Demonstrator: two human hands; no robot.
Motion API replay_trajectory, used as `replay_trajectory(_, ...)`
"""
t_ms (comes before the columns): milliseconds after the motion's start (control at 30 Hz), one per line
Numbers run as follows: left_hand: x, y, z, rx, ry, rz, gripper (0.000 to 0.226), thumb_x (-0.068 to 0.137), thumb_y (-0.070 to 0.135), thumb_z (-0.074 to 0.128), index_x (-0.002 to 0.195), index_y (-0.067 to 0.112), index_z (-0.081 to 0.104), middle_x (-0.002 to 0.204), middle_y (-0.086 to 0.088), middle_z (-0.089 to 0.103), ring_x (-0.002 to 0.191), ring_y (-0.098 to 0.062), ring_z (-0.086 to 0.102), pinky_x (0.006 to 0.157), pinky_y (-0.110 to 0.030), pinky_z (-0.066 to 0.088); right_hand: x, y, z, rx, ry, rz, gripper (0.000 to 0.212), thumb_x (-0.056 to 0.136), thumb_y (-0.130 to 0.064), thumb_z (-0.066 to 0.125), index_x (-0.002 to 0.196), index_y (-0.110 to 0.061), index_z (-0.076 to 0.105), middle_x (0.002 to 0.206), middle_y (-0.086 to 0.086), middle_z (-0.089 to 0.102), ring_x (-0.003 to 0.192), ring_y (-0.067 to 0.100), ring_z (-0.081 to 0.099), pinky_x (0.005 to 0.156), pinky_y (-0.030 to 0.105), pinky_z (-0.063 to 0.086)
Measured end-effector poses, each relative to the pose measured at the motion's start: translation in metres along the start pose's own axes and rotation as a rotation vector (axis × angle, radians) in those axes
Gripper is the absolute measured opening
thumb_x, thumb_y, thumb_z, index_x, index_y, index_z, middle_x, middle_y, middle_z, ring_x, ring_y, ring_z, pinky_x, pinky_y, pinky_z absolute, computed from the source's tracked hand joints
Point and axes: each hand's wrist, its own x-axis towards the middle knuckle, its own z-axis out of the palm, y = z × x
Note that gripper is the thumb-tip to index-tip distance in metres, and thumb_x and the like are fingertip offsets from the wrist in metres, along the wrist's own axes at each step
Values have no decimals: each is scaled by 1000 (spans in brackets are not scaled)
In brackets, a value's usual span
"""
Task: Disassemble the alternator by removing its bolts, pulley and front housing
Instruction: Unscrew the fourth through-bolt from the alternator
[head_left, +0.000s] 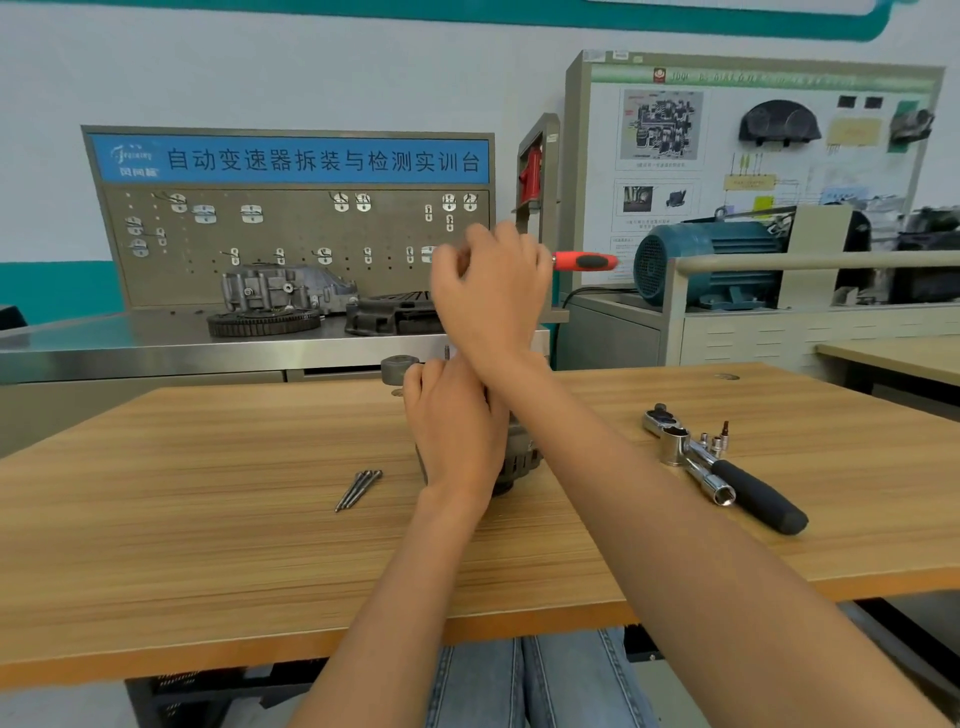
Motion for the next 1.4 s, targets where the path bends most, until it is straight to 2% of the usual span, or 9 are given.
replay_trajectory(133, -1, 2, 1, -54, 21, -15, 26, 94, 31, 42, 75, 17, 53, 65, 9, 42, 68, -12, 38, 79, -28, 28, 17, 1, -8, 787, -184, 390, 46, 93, -16, 39, 48, -16, 31, 47, -4, 32, 52, 12, 32, 61, 24, 33)
replay_trajectory(300, 0, 2, 2, -25, 20, -13, 33, 97, 33, 38, 78, 15, 58, 67, 8, 44, 69, -13, 39, 80, -31, 30, 28, 8, -11, 1328, -354, 623, 63, 97, -15, 30, 34, -16, 39, 39, -1, 43, 51, 16, 46, 68, 26, 45)
replay_trajectory(400, 0, -1, 0, -26, 3, -25, 25, 94, 25, 45, 78, 12, 59, 66, 1, 51, 69, -16, 40, 79, -33, 34, 16, 0, -7, 1032, -209, 495, 48, 95, -11, 35, 48, -15, 41, 50, -4, 45, 56, 9, 46, 68, 26, 44)
replay_trajectory(567, 1, 0, -2, 44, -34, -10, 23, 76, -1, 56, 62, 15, 47, 58, -5, 53, 68, -24, 49, 76, -27, 25, -9, 8, -1, -349, -41, -84, 20, 79, -27, 45, 89, -12, 54, 91, 4, 49, 88, 22, 43, 91, 36, 29)
replay_trajectory(633, 2, 0, -1, 52, -54, -26, 19, 78, 0, 56, 64, 13, 52, 62, -5, 56, 73, -24, 52, 79, -27, 26, -10, 5, -2, -387, -46, -124, 25, 78, -30, 45, 93, -11, 54, 93, 5, 49, 89, 24, 43, 92, 37, 26)
replay_trajectory(867, 0, 3, -2, -34, -9, -33, 23, 95, 28, 47, 78, 15, 55, 68, 8, 44, 71, -13, 38, 83, -32, 33, 18, -2, -13, 589, -289, 276, 47, 94, -19, 41, 48, -19, 31, 48, -7, 33, 54, 12, 34, 65, 29, 37)
replay_trajectory(1067, -1, 3, 1, 5, 6, -19, 28, 98, 31, 44, 81, 14, 58, 68, 6, 47, 71, -15, 42, 84, -34, 33, 31, 19, -15, 1620, -481, 696, 66, 96, -17, 29, 30, -16, 35, 39, 4, 39, 56, 21, 43, 73, 30, 43)
replay_trajectory(1200, -1, 3, -1, 2, 29, -13, 25, 95, 27, 49, 78, 12, 60, 65, 3, 48, 68, -14, 38, 80, -35, 35, 25, 5, -15, 1245, -322, 641, 56, 97, -14, 31, 42, -14, 38, 43, -3, 42, 56, 14, 47, 82, 33, 41)
replay_trajectory(1400, 0, 5, -5, 27, -27, -11, 21, 71, -3, 61, 60, 12, 51, 56, -5, 51, 66, -26, 51, 74, -29, 25, -13, 7, -8, -353, -35, -87, 17, 80, -25, 45, 88, -12, 53, 90, 4, 48, 88, 22, 43, 92, 37, 29)
